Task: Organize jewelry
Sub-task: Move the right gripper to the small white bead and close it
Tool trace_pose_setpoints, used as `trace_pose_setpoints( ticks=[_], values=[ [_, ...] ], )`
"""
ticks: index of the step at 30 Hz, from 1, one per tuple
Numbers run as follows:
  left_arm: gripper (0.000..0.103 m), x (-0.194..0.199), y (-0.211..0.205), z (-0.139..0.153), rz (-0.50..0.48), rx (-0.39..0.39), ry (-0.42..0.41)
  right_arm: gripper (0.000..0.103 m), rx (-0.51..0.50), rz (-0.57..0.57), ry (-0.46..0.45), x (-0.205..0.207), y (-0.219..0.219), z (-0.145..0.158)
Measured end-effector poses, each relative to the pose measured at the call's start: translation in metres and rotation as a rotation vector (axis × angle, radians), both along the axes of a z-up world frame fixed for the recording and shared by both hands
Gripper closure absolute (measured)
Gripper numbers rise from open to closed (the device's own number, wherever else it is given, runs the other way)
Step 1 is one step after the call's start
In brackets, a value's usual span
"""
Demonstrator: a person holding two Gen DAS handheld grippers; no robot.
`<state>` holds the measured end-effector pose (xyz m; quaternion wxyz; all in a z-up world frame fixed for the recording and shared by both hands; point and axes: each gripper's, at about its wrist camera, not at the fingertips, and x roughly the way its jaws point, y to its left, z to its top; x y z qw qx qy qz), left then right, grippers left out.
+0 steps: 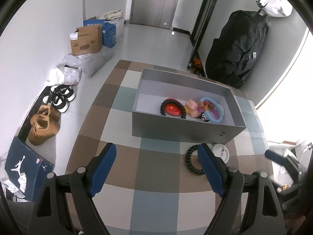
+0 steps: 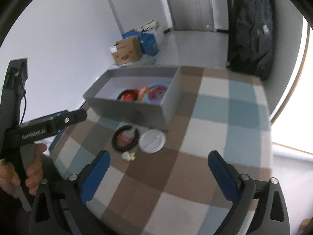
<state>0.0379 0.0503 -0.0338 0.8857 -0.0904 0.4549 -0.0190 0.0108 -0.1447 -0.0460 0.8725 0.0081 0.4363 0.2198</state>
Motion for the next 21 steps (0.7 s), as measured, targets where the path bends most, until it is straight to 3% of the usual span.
trace_pose_setpoints(
  ticks=[2,4,8,11,15,21],
  values=[
    [0.021,0.000,0.001,0.000,-0.001,-0.002,0.002,0.019,0.010,0.018,0.036,-0.001,0.006,-0.007],
    [0.021,0.000,0.001,0.001,0.000,0.009,-0.001,0.022,0.019,0.024,0.070,-0.002,0.012,-0.014],
    [0.021,0.000,0.006,-0.001,0.010,0.003,0.011,0.038,0.004,0.063,0.083,-0.002,0.027,-0.020],
    [0.021,0.001,0.008,-0.004,0.006,-0.005,0.025,0.038,0.000,0.074,0.079,-0.001,0.033,-0.022],
    [0.021,0.002,0.009,-0.004,-0.004,0.024,0.020,0.048,-0.019,0.093,0.077,0.002,0.044,-0.025],
    [0.021,0.003,0.016,-0.008,0.010,-0.011,0.046,0.059,-0.053,0.119,0.060,0.005,0.059,-0.027]
  ],
)
